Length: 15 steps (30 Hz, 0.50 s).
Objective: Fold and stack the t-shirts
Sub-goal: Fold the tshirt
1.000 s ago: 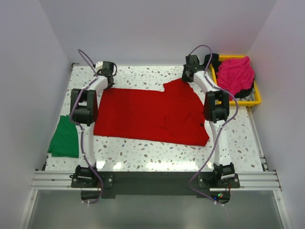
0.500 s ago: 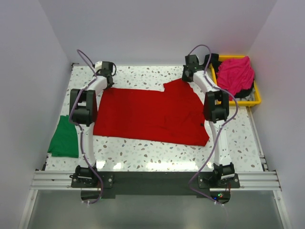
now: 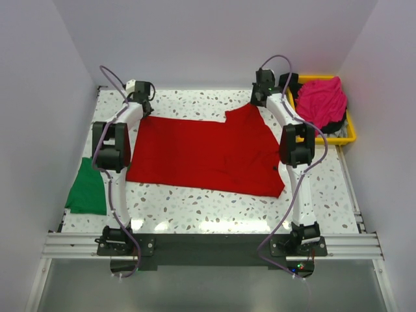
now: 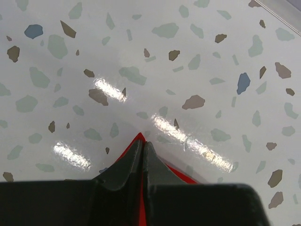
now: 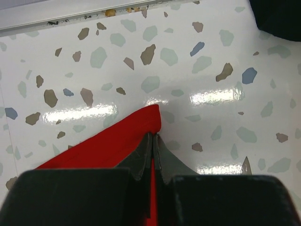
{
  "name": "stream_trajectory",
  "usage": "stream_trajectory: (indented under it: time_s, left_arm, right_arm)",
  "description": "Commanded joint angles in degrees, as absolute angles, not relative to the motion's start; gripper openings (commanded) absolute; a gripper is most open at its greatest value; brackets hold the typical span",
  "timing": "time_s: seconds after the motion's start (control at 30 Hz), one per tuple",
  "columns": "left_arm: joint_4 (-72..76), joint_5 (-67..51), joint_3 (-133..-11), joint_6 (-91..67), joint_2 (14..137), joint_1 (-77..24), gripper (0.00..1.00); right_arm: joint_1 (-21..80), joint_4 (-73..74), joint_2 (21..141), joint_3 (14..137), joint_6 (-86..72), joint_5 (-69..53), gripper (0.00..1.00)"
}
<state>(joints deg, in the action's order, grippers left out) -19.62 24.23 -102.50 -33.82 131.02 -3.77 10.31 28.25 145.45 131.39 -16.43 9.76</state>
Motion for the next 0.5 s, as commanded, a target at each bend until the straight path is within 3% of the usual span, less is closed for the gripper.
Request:
stream_trajectory:
  time_s: [0.0, 0.47]
  left_arm:
    - [-15.56, 23.56, -105.55, -34.01, 129.63, -2.81, 0.0]
    - [-12.22, 19.69, -110.3, -34.72, 132.45, -2.29, 0.0]
  right_arm:
    - [9.49, 25.67, 140.01, 134.64, -15.38, 11.34, 0.0]
    - [8.35, 25.84, 137.55, 136.5, -13.62, 11.25, 0.0]
